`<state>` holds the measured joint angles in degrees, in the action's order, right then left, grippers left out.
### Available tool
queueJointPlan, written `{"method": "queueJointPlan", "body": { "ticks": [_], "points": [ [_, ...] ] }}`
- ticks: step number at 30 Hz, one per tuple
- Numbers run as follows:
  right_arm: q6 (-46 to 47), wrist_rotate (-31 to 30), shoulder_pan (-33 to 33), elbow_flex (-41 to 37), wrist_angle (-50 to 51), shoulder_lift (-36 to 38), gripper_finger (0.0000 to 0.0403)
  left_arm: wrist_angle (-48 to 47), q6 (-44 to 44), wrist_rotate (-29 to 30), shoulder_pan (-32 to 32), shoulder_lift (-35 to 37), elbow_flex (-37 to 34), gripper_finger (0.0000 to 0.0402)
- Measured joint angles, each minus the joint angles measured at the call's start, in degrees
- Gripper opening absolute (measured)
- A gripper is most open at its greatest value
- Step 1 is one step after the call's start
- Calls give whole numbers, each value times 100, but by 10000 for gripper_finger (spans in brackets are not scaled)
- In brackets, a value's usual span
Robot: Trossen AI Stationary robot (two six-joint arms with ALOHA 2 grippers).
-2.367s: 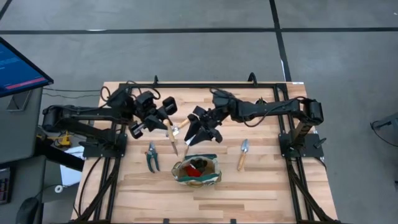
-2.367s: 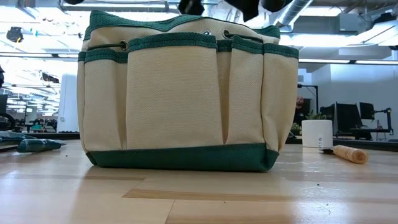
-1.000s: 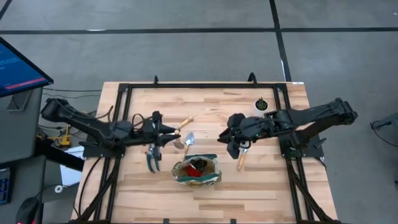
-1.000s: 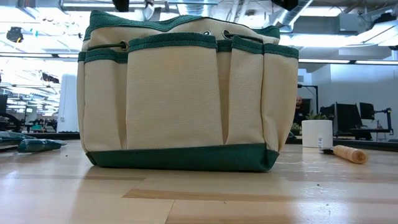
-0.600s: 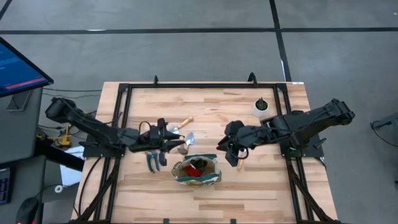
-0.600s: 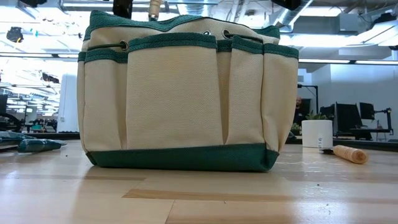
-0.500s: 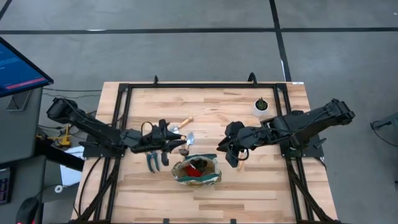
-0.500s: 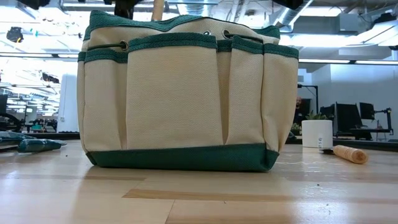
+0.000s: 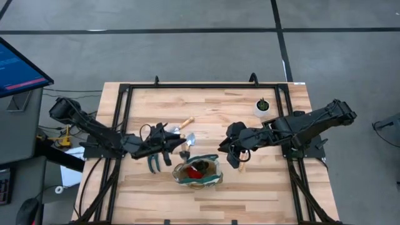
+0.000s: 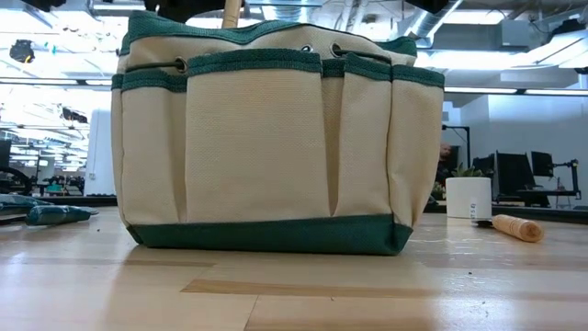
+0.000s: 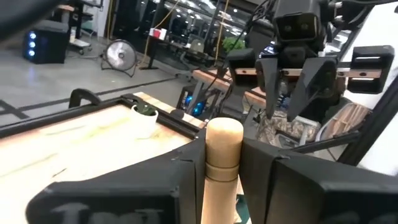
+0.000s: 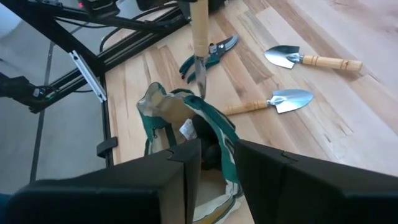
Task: Pick & Place Garden tools in Gardening bag
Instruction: Put the brown trowel into the gardening bag pocket
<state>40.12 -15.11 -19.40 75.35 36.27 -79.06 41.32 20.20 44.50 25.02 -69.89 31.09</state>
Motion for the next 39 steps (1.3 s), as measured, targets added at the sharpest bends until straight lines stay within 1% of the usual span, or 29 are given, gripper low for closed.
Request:
{"method": "queueJointPlan", "body": {
  "ticks": [5, 10, 13, 16, 19, 28, 32, 34, 39],
  "points": [
    [-119, -3, -13, 0, 30, 1, 91, 0, -21, 253, 164, -2, 0, 51],
    [-168, -2, -13, 0, 31, 2, 91, -3, -23, 367, 204, -16, 0, 51],
    [-169, -2, -13, 0, 42, 2, 91, -17, 0, 372, 205, -139, 0, 51],
    [-168, -2, -8, 0, 121, 2, 91, -5, 268, 371, 205, -367, 0, 51],
    [-168, -2, -8, 0, 125, 2, 91, 74, 275, 372, 205, -547, 0, 51],
    [-168, -2, -8, 0, 155, 2, 91, 177, 216, 454, 251, -594, 0, 51],
    [-168, -2, -8, 0, 155, 2, 91, 260, 233, 466, 277, -761, 0, 51],
    [-168, -2, -8, 0, 176, 2, 91, 476, 250, 469, 295, -866, 0, 51],
    [-162, -2, -8, 0, 237, 2, 91, 883, -252, 587, 403, -933, 3, 51]
  ]
}}
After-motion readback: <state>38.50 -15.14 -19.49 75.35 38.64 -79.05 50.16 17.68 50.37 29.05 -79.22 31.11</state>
